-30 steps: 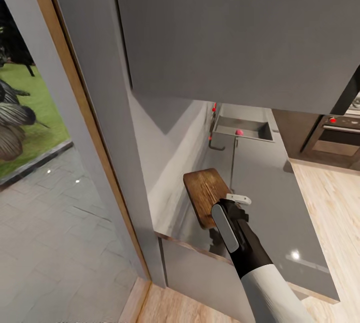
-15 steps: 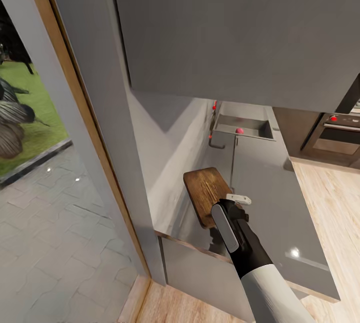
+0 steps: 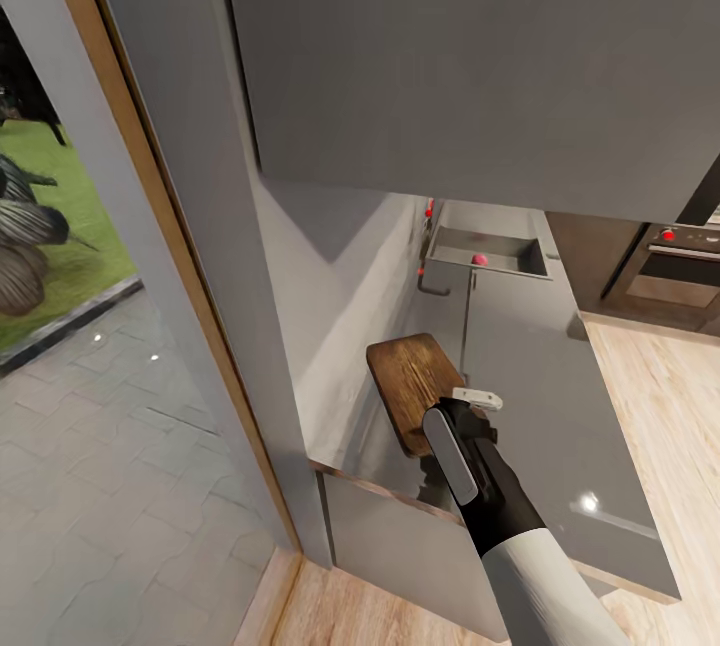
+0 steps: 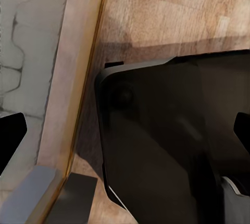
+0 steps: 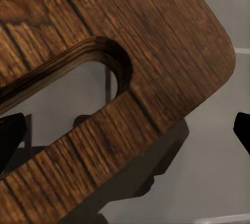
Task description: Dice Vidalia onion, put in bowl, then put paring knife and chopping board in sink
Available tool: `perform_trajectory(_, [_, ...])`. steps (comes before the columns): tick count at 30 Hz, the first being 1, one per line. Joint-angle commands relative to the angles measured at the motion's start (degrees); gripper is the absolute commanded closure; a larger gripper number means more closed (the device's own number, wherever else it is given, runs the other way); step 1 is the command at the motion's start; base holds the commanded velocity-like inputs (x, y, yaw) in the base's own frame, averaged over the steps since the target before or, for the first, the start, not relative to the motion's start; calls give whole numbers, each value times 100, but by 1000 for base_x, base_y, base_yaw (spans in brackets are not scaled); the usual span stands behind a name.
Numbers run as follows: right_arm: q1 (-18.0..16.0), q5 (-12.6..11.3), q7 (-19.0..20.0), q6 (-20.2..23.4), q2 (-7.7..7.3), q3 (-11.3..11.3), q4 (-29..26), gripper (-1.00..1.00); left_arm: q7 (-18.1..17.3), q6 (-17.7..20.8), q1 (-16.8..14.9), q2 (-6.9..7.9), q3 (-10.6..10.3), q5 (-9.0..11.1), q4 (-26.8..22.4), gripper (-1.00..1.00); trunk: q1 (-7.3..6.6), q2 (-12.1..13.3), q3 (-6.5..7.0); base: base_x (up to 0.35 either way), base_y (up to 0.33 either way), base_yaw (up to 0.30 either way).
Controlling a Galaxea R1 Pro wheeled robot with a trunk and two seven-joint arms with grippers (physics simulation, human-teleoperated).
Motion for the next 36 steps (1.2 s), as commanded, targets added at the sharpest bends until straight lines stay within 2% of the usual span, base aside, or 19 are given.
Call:
perform_trajectory(1, [-6, -54, -55, 28, 0, 6, -4, -100, -2, -9, 1, 5, -25, 11, -8, -100, 3, -11, -10, 0, 0, 0])
perform_trajectory(5, [-6, -57, -54, 30, 0, 8, -4, -100, -2, -9, 1, 8, -25, 11, -8, -100, 3, -11, -10, 0, 0, 0])
perform_trajectory(10, [-6, -57, -65, 97, 0, -129, -5, -100, -7, -17, 1, -7, -23, 0, 42, -100, 3, -11, -10, 0, 0, 0])
perform_trajectory(15, [-6, -61, -65, 72, 0, -14, -3, -100, -4, -19, 1, -1, -20, 9, 44, -100, 3, -11, -10, 0, 0, 0])
perform_trajectory(36, [-6, -69, -71, 87, 0, -31, 4, -100, -2, -19, 1, -1, -24, 11, 52, -100, 3, -11, -10, 0, 0, 0])
